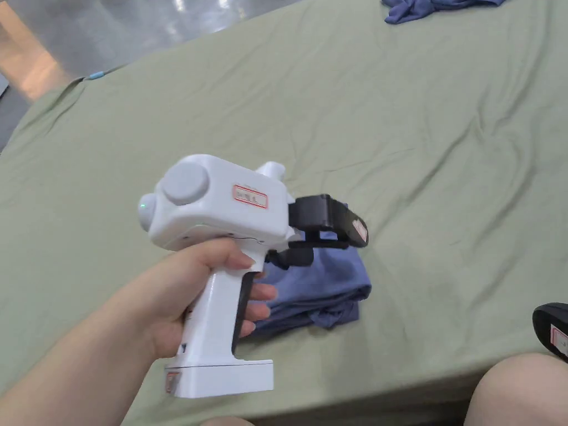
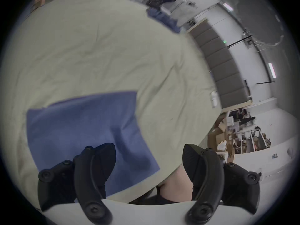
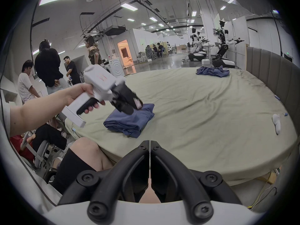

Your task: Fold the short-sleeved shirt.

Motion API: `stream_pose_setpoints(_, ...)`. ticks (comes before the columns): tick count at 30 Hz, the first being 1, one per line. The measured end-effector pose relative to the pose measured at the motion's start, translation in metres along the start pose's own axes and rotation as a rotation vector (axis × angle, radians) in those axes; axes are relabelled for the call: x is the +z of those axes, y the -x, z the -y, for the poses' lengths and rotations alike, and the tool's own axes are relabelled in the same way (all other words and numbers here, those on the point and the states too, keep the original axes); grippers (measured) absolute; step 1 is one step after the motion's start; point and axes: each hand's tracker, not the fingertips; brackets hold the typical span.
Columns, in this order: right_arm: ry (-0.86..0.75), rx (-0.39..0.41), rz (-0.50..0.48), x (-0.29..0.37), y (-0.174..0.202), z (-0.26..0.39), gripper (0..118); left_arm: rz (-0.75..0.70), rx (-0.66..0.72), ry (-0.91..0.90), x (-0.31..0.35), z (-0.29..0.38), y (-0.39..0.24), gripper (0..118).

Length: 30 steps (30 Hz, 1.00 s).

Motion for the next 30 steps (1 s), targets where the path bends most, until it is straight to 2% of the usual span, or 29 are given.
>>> stream_pose_setpoints(2,0.011,0.001,0.004,-0.007,0.002,0.003,4,-0.091,-0.052,-0.131,0.018,0.010,0.004,95)
stream_pose_setpoints(3,0.019,-0.004,0.006,-0.010,0.003,0.003,4,-0.183,-0.082,-0.160,0.021,0.010,0.009,85)
stream_pose_setpoints(4,0.026,-0.010,0.006,-0.014,0.005,0.004,4,-0.319,-0.130,-0.159,0.017,0.017,0.013,64)
stream_pose_setpoints(5,0.027,-0.012,0.002,-0.015,0.007,0.004,4,-0.402,-0.164,-0.153,0.008,0.022,0.016,26)
stream_pose_setpoints(6,0.028,-0.010,-0.012,-0.016,0.009,0.003,4,-0.455,-0.164,-0.138,-0.005,0.027,0.021,0)
stream_pose_setpoints(7,0.033,-0.001,-0.019,-0.017,0.012,0.002,4,-0.460,-0.144,-0.101,-0.024,0.027,0.023,0)
stream_pose_setpoints(9,0.041,0.034,-0.010,-0.019,0.019,-0.001,4,-0.395,-0.195,-0.022,-0.053,0.031,0.019,0)
stream_pose_setpoints(12,0.047,0.051,0.009,-0.019,0.024,-0.006,4,-0.455,-0.290,-0.053,-0.082,0.032,0.007,0)
stream_pose_setpoints(15,0.067,0.020,-0.013,-0.026,0.029,-0.010,4,-0.404,-0.212,-0.058,-0.083,0.024,0.010,0)
stream_pose_setpoints(18,0.094,0.028,-0.060,-0.049,0.041,-0.021,4,-0.273,-0.179,-0.060,-0.052,0.020,0.018,0)
stream_pose_setpoints(21,0.119,0.046,-0.135,-0.092,0.046,-0.042,4,-0.124,-0.101,-0.223,0.015,0.031,0.027,0)
stream_pose_setpoints(24,0.147,0.058,-0.133,-0.156,0.047,-0.073,4,-0.048,-0.025,-0.414,0.087,0.063,0.043,0)
stream_pose_setpoints(27,0.267,-0.074,-0.208,-0.240,0.035,-0.092,4,0.017,0.054,-0.451,0.122,0.095,0.080,0)
stream_pose_setpoints(30,0.425,-0.148,-0.147,-0.311,0.019,-0.087,4,-0.007,0.093,-0.439,0.126,0.116,0.121,0)
